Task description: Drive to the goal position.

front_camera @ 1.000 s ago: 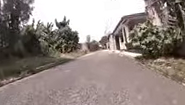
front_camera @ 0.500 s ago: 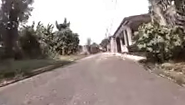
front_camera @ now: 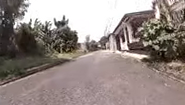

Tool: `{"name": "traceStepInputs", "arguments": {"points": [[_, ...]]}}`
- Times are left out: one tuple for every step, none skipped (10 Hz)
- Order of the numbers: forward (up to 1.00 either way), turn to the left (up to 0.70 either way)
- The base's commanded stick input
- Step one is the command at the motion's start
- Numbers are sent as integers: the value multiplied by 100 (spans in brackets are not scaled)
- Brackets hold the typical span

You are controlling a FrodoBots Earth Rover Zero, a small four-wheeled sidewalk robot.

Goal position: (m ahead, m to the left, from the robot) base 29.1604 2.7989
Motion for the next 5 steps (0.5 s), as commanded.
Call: {"name": "traceStepInputs", "arguments": {"points": [[70, 0], [70, 0], [70, 0], [70, 0], [70, 0]]}}
